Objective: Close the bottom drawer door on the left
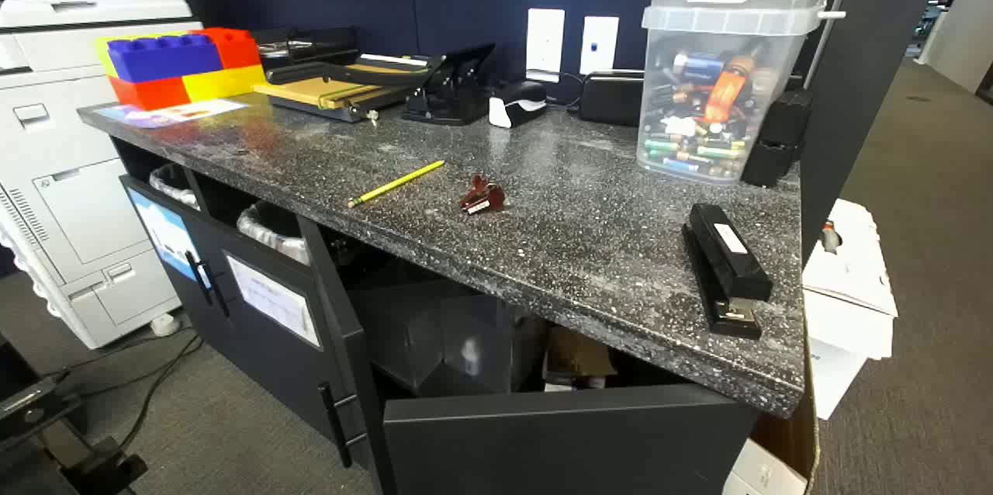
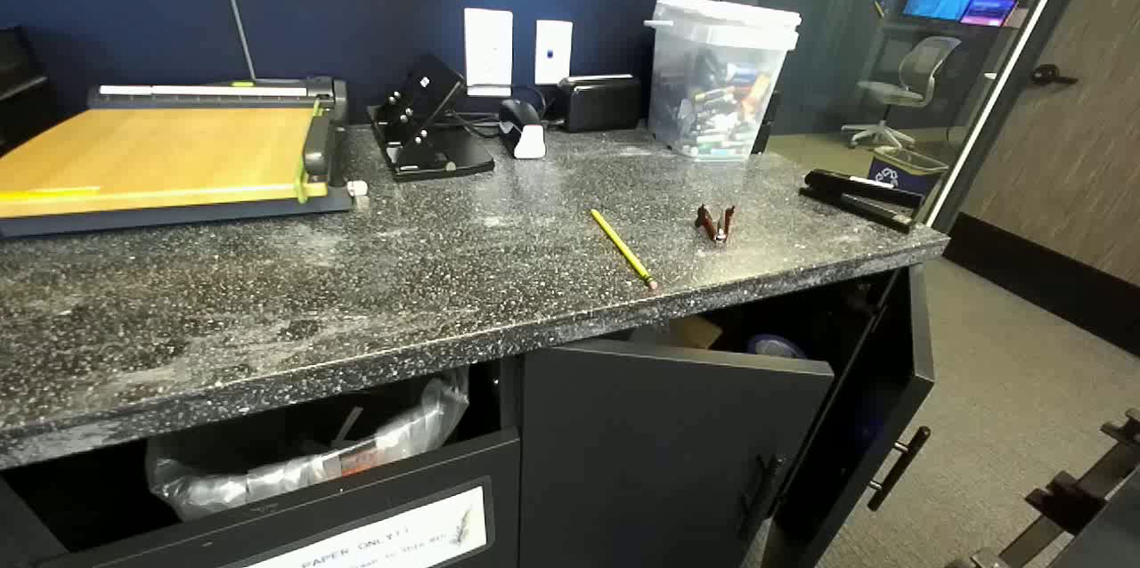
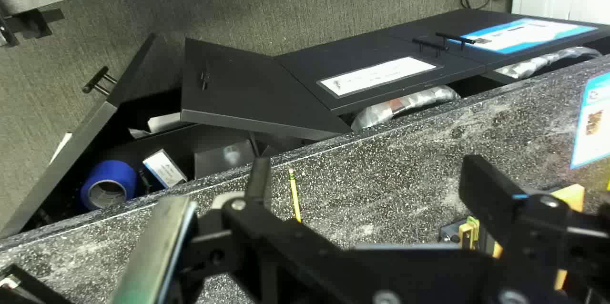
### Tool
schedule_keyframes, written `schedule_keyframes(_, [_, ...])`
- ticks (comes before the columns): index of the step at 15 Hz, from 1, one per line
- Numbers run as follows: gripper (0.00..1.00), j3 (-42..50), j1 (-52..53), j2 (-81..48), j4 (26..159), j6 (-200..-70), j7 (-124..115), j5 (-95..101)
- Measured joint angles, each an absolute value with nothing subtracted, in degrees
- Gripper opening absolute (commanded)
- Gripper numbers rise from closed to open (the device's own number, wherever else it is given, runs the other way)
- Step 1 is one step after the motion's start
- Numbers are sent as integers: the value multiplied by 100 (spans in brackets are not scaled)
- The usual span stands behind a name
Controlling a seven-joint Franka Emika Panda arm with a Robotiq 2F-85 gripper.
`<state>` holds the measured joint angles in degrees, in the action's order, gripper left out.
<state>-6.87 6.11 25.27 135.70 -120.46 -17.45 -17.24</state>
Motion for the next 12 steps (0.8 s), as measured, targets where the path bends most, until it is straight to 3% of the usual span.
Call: schedule_keyframes(12, [100,-764,586,2060,13719,-12516,-1867,-1696])
